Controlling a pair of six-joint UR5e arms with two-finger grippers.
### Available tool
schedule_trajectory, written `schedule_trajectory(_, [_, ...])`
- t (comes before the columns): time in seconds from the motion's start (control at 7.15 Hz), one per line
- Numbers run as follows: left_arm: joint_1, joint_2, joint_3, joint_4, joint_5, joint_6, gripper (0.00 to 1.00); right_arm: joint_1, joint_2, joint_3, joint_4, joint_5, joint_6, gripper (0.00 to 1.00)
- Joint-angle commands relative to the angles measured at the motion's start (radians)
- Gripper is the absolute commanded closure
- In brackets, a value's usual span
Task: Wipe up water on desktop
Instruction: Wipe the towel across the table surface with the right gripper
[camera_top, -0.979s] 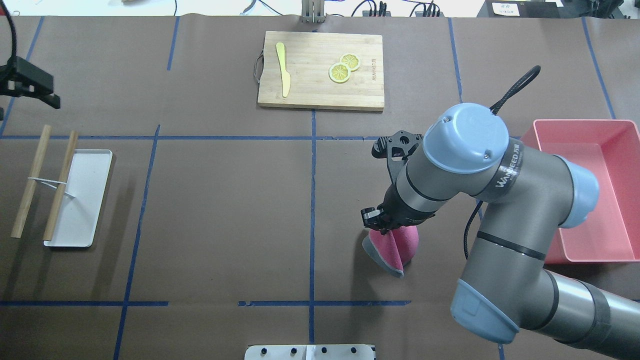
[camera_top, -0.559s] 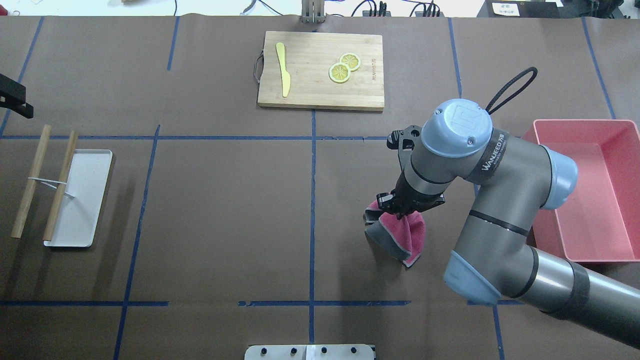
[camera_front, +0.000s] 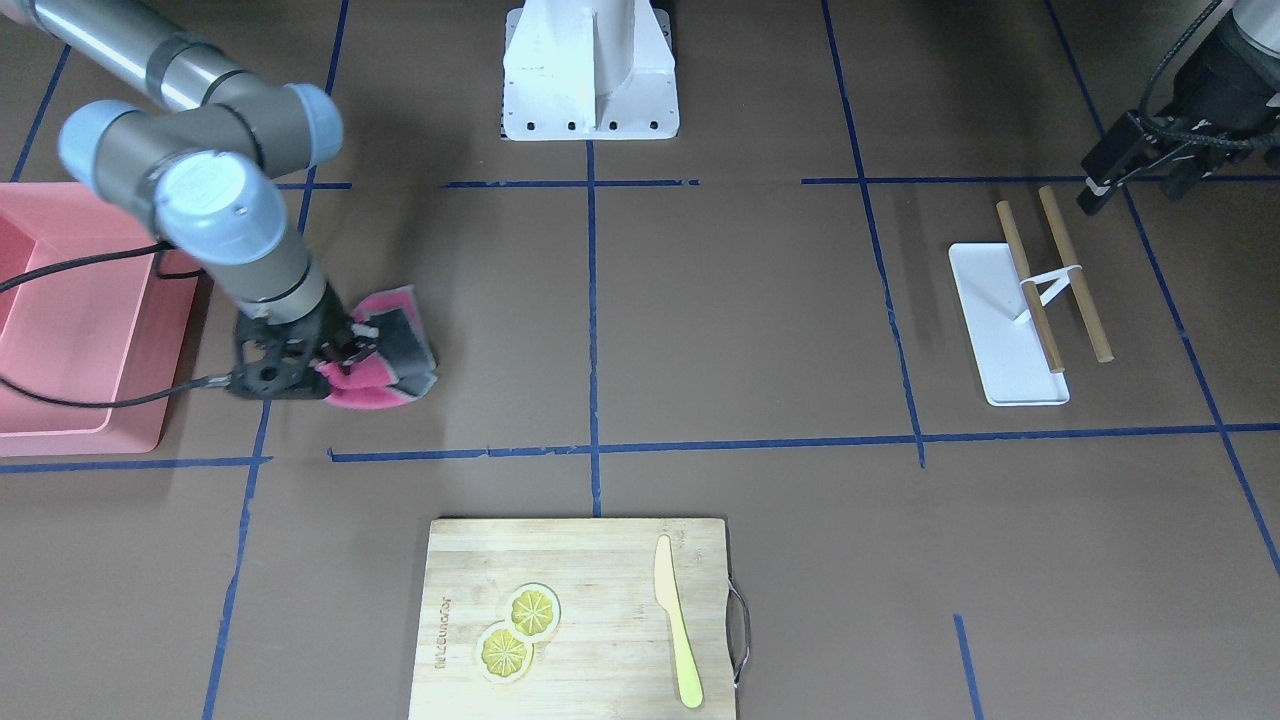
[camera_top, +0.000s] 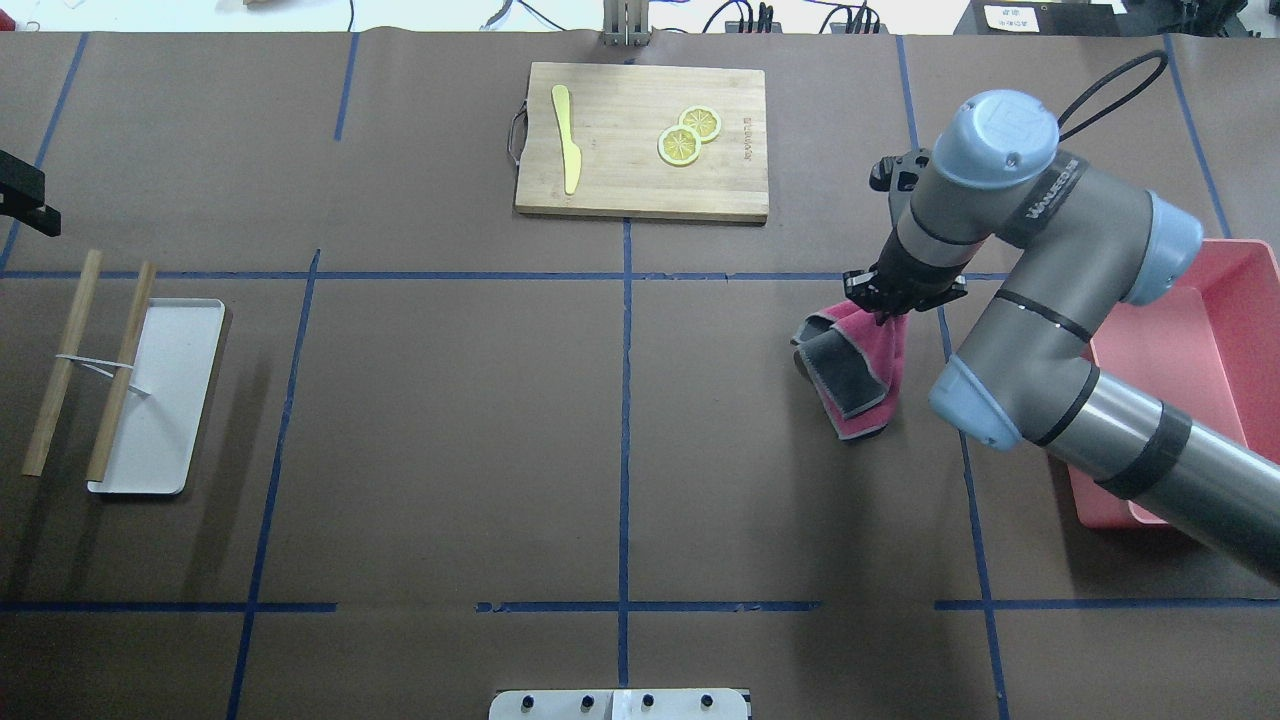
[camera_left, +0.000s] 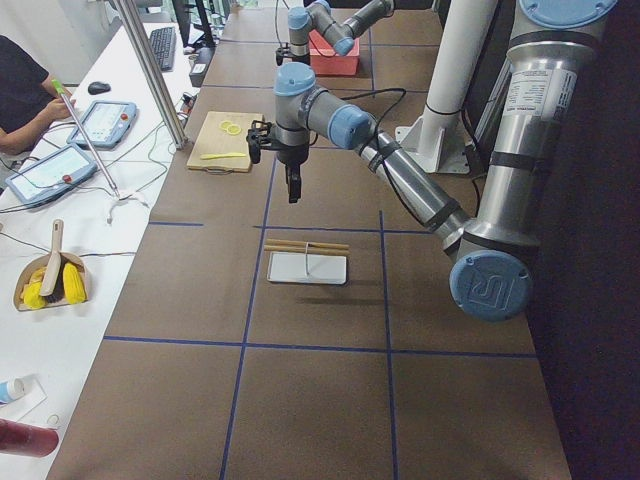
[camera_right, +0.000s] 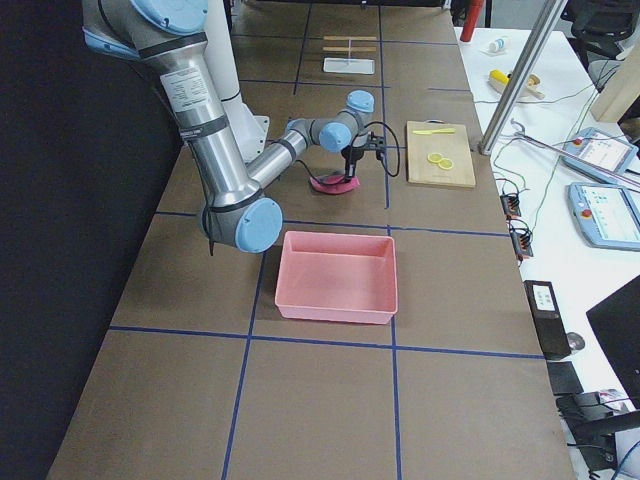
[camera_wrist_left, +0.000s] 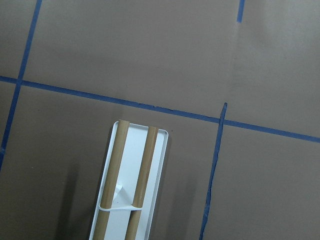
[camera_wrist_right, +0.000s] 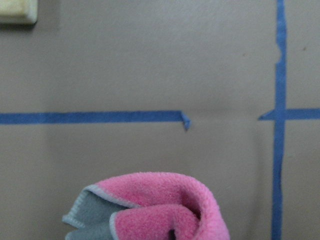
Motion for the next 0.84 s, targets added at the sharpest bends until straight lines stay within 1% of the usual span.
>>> schedule_trajectory(0.0, [-0.004,0.004,0.003,0.0,0.001,0.011,0.0,0.064,-0.005,-0.04,-0.003,0.016,-0.054,1.0])
schedule_trajectory(0.14, [-0.007,0.029,0.009,-0.002,0.004,0.017,0.0,0.055,-0.009,-0.036,-0.002,0.016,-0.05,1.0])
schedule_trajectory(0.28, [-0.01,0.061,0.009,0.0,0.009,0.102,0.0,0.032,-0.009,-0.024,-0.002,0.026,-0.041,1.0])
schedule_trajectory(0.42, [-0.063,0.104,0.03,0.003,0.007,0.261,0.0,0.0,-0.008,-0.004,-0.002,0.039,-0.019,1.0])
schedule_trajectory(0.7, [-0.182,0.113,0.146,0.001,0.0,0.528,0.0,-0.104,-0.009,0.058,0.003,0.034,0.103,1.0])
